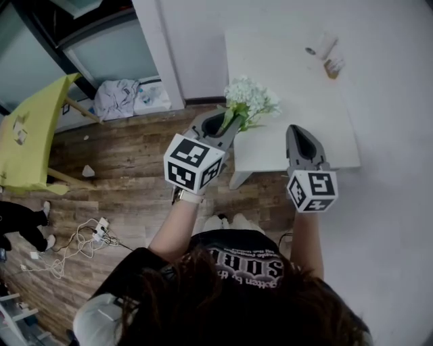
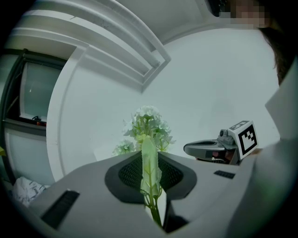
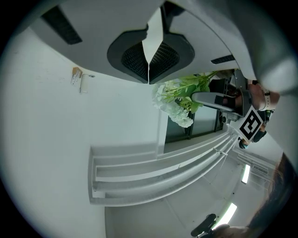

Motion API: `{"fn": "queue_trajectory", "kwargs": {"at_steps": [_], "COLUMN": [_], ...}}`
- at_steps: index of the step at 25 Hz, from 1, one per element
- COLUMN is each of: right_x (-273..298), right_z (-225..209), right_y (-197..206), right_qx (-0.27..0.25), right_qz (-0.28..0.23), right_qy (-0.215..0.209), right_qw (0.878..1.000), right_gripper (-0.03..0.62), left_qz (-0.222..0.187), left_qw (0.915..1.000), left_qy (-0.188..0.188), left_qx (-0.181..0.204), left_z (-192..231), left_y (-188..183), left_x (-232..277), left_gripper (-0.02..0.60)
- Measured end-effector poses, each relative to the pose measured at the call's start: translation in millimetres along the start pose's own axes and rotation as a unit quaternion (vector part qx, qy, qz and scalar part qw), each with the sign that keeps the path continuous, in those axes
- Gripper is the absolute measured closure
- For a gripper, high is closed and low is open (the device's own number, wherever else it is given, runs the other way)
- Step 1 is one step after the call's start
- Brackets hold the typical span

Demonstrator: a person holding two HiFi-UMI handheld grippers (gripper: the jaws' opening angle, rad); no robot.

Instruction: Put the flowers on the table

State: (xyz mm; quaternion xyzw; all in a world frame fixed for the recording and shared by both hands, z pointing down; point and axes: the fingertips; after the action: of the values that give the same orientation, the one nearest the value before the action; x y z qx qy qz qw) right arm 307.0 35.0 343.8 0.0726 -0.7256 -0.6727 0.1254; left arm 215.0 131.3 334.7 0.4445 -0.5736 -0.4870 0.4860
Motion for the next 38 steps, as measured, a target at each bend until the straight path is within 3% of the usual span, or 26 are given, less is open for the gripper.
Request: {"fn": "queue_trajectory", "kwargs": {"at_steps": [6,17,22,29,34,38], "right_x": [54.1,87.6,133.3,157.4,224.6,251.9], "right_z": [11.6,-4.1,0.3,-9.0,1.6,0.2], "right_y": [-24.5,1.3,-5.3,11.4,-13.7,-17.1], "right_qx": [-0.007,-0.013,-0.013,-0.004,-0.005,0.000], "right_qz": [0.009,0.008,0.005,-0.008,-0.001,-0.001], "right_qy": [-0.003,0.012,0.031,0.068,0.094,0.115], "right_qw": [1.000,1.000,0.999,0.998,0.996,0.993], "right_gripper": [0.563,0.563,0.563,0.563,0.562,0.563], "left_qz": [-0.006,-0.002,-0.004,-0.005,-0.006,-0.006], "left_qw": [0.9999,1.0000,0.9997,0.9983,0.9966,0.9945], "left_qy": [-0.004,0.008,0.024,0.057,0.082,0.104], "left_qx": [-0.010,-0.004,-0.002,0.015,0.007,0.009], "left_z": [56.9,81.8,127.9,152.1,223.3,250.6], "left_y": [-18.4,6.8,5.5,20.4,4.0,1.6], "left_x": [12.3,41.3,56.6,81.4,105.0,121.4], "left_gripper": [0.534,0.534,0.534,0.534,0.534,0.534]}}
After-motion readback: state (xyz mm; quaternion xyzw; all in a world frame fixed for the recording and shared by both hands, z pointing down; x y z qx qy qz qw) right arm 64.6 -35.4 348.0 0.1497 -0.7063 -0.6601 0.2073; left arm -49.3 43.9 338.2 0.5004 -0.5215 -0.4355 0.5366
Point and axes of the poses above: the fingertips, and each gripper's own axes: x forward along the fingers, z to its left, y out of its underside, and after that the axes turned 8 degrees about x, right-handed
